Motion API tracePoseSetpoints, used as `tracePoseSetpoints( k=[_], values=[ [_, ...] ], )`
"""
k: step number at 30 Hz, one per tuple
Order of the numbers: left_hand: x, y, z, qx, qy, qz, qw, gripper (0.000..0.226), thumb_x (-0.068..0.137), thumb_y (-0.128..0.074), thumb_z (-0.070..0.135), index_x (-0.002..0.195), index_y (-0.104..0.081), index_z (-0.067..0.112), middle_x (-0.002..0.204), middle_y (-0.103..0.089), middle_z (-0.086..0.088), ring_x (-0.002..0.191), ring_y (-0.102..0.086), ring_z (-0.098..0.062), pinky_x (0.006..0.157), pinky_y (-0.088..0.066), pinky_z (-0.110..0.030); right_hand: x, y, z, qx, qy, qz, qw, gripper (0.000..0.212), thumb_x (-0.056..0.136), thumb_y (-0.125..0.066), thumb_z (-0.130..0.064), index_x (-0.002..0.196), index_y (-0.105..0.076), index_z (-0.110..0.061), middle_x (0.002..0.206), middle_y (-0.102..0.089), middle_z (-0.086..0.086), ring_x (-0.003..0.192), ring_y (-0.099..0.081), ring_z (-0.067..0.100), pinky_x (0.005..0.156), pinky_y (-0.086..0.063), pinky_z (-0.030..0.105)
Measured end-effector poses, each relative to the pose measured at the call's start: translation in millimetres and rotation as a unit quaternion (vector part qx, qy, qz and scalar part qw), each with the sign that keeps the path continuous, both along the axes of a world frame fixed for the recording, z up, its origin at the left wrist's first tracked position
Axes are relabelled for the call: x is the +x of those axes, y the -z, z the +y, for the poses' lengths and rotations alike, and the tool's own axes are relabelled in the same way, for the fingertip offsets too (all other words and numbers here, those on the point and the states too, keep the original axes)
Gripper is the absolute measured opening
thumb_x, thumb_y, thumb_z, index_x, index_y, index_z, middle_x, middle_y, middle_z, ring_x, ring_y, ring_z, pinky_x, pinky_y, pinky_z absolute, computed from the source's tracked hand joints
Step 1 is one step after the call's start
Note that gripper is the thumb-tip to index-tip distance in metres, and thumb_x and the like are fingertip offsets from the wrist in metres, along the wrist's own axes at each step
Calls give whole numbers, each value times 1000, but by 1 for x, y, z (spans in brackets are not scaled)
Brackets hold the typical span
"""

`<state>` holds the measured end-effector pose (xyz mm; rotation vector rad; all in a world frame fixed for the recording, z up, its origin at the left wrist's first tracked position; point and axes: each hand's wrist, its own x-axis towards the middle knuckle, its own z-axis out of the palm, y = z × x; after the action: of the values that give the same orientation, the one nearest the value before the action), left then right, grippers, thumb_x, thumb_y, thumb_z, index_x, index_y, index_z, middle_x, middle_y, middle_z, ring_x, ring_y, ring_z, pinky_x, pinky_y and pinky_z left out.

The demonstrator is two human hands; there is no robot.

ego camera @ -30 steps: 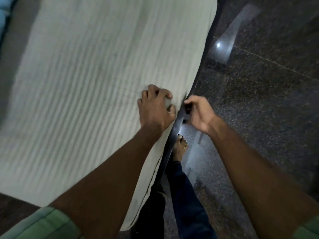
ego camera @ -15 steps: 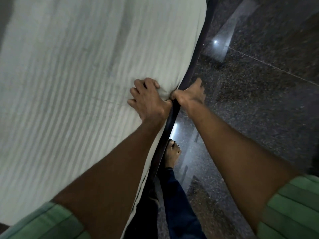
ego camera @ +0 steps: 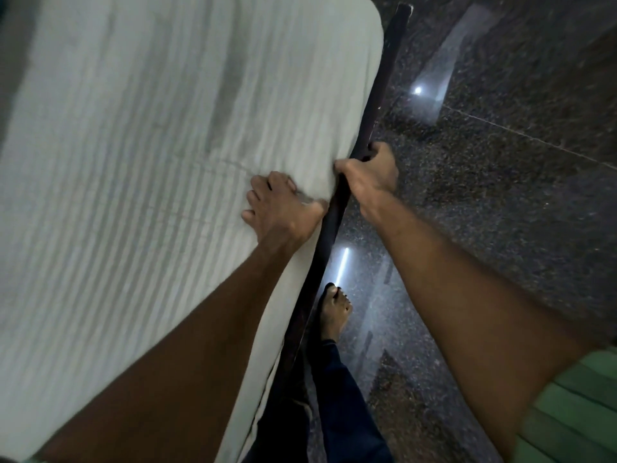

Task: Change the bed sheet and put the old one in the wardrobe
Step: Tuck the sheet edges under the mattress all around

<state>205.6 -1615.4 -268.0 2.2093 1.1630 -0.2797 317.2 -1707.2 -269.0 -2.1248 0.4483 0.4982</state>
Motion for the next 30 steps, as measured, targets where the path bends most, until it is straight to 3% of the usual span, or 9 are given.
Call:
tracePoseSetpoints(
  k=[3, 6, 10, 13, 16, 20, 25, 27, 30],
  values=[
    [-5, -10, 3, 46, 51, -84, 994, 43, 77, -73, 44, 110, -51, 28, 122, -44, 1, 119, -43, -25, 99, -32, -42, 1, -3, 8, -115, -79, -111, 984, 69, 64, -79, -28, 127, -53, -21, 127, -57, -1, 110, -61, 23, 84, -54, 35],
    [-1, -11, 3, 101, 90, -168, 976, 35, 82, -68, 35, 113, -54, 27, 120, -48, 2, 115, -46, -22, 97, -38, -40, 1, -8, 10, -163, -65, -262, 949, 36, 69, -69, -31, 102, -57, -22, 110, -56, -1, 103, -55, 22, 84, -47, 37],
    [26, -8, 8, 133, 65, -202, 968, 43, 82, -65, 36, 122, -53, 25, 132, -47, -1, 122, -46, -22, 95, -37, -37, 16, -6, 22, -211, -134, -164, 954, 32, 91, -58, -55, 82, -63, -24, 97, -69, -3, 107, -56, 23, 93, -44, 44],
    [29, -2, 9, 139, 85, -196, 967, 50, 83, -63, 37, 130, -50, 23, 144, -43, -3, 134, -42, -23, 102, -39, -41, 13, -1, 17, -164, -198, -192, 947, 27, 99, -58, -35, 75, -48, -26, 90, -65, -2, 102, -55, 25, 88, -46, 45],
    [34, -1, 12, 126, 106, -190, 968, 53, 87, -61, 37, 137, -48, 24, 155, -37, -5, 145, -35, -24, 112, -35, -46, 14, -1, 8, -144, -227, -226, 936, 21, 97, -54, -20, 77, -52, -21, 85, -59, 0, 95, -54, 26, 74, -48, 42],
    [47, -2, 17, 97, 139, -161, 972, 60, 88, -63, 40, 144, -45, 28, 162, -30, -6, 150, -28, -25, 118, -27, -48, 39, 17, -56, -209, -85, -127, 966, 19, 94, -55, -21, 82, -66, -10, 84, -68, 14, 87, -65, 32, 68, -48, 35],
    [72, 5, 9, 97, 112, -126, 981, 71, 87, -62, 51, 151, -33, 45, 170, -13, -2, 155, -14, -28, 120, -18, -52, 42, 4, -55, -21, -153, -120, 981, 33, 92, -71, -45, 75, -62, -18, 65, -57, -12, 58, -50, 2, 62, -47, 26],
    [76, 12, -7, 118, 123, -92, 981, 77, 91, -56, 53, 159, -20, 45, 172, -2, -7, 158, -6, -31, 122, -15, -54, 44, 1, -36, -6, -172, -136, 976, 32, 90, -72, -47, 79, -66, -17, 68, -61, -11, 58, -52, -1, 59, -44, 19],
    [73, 18, -11, 154, 181, -68, 969, 80, 98, -43, 57, 163, -1, 40, 171, 10, -15, 158, 5, -35, 124, -11, -56, 46, 10, -14, -52, -220, -171, 959, 29, 90, -70, -42, 76, -60, -19, 80, -58, -2, 77, -58, 16, 68, -48, 34]
  ],
)
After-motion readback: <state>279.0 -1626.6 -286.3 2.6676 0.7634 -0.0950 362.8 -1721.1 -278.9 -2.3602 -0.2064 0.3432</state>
